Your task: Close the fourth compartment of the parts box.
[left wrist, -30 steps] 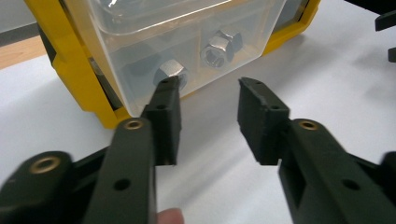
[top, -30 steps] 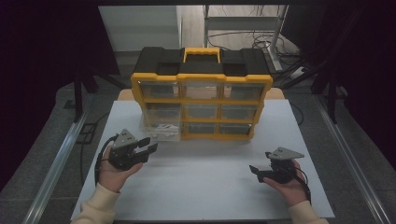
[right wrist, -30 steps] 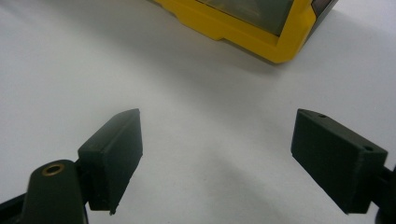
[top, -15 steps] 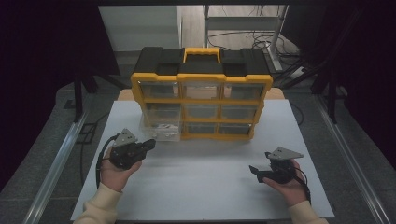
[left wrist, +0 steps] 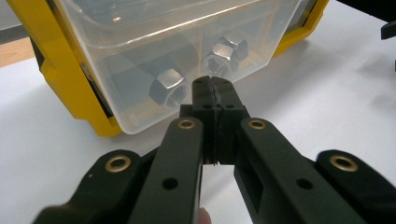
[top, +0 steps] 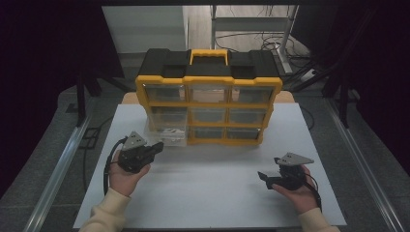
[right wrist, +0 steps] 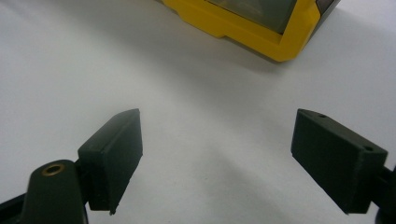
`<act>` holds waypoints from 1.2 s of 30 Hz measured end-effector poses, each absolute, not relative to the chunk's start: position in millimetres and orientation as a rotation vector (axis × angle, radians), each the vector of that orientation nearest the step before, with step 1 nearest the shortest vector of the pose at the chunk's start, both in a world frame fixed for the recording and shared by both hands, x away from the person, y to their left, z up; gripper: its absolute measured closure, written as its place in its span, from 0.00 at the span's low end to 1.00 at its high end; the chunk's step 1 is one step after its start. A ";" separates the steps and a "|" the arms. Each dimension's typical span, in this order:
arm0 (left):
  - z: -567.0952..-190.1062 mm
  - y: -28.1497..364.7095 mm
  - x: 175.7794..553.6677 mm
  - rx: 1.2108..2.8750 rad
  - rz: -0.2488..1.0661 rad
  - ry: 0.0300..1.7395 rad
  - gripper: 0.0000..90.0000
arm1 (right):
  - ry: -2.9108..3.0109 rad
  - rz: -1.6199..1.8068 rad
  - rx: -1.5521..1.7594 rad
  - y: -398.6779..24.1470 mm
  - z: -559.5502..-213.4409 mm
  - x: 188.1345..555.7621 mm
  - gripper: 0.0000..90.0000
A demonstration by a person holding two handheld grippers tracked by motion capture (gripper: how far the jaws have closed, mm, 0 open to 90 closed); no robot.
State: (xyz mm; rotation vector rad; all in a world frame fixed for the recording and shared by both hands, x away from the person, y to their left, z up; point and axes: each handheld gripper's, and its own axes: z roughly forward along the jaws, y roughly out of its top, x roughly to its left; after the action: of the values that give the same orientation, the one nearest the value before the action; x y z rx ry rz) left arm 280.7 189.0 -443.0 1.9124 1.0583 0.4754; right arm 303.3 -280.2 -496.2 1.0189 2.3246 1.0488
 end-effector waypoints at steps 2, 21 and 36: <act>-442.7 187.7 281.0 1.910 0.477 1.059 1.00 | 2.325 1.048 1.016 -280.2 -496.4 303.5 0.19; -439.5 178.8 285.7 1.912 0.480 1.040 1.00 | 2.332 1.046 1.008 -279.5 -497.0 303.9 0.19; -437.4 178.9 288.1 1.911 0.475 1.045 1.00 | 2.333 1.046 1.007 -279.5 -497.1 304.0 0.19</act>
State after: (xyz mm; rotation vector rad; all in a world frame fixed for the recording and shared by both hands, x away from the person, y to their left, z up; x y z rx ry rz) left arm 288.1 178.9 -437.4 1.9107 1.0453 0.4746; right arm 304.0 -279.5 -497.1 1.0070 2.3328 1.0457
